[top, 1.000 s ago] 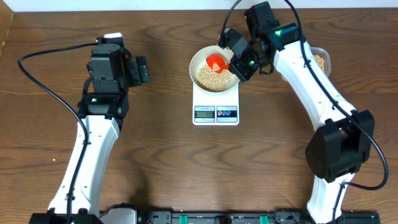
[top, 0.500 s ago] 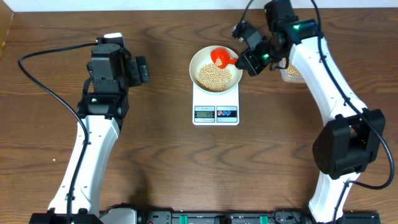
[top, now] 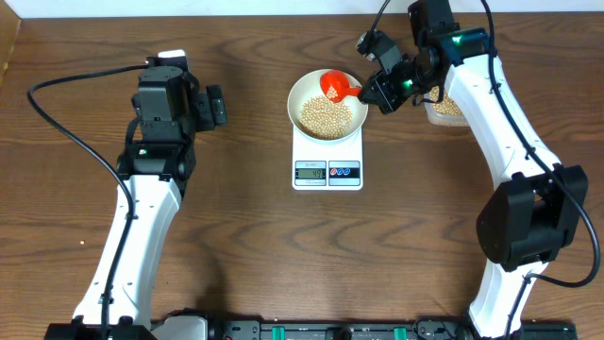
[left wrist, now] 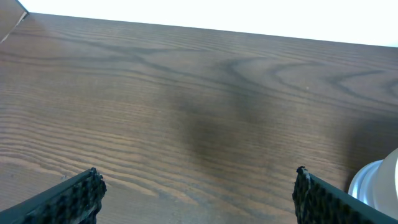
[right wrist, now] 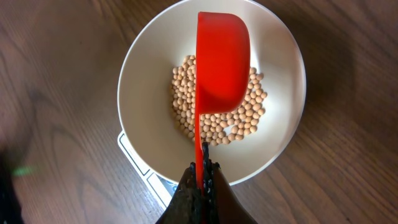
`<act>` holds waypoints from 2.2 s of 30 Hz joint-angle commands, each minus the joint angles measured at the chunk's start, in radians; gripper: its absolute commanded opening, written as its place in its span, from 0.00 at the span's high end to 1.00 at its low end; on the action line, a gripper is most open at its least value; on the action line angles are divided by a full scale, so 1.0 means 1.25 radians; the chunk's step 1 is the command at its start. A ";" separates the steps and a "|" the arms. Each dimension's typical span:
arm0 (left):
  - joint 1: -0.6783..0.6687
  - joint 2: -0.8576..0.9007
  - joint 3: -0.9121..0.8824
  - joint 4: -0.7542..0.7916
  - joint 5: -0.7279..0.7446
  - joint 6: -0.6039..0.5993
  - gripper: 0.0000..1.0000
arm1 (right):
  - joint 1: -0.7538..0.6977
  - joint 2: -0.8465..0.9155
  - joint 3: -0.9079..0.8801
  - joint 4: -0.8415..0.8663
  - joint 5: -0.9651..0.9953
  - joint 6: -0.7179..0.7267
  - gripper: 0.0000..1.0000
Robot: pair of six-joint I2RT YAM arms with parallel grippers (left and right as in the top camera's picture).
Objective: Scoop item into bowl and weigh 50g on scale
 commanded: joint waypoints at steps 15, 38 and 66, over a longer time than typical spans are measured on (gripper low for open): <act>0.003 0.004 0.005 0.001 0.001 0.014 0.01 | 0.042 -0.023 0.022 -0.005 0.130 -0.010 0.99; 0.003 0.004 0.005 0.001 0.001 0.014 0.01 | 0.057 -0.023 0.022 -0.011 0.135 -0.018 0.99; 0.003 0.004 0.005 0.000 0.002 0.014 0.01 | 0.063 -0.023 0.022 -0.009 0.175 -0.027 0.99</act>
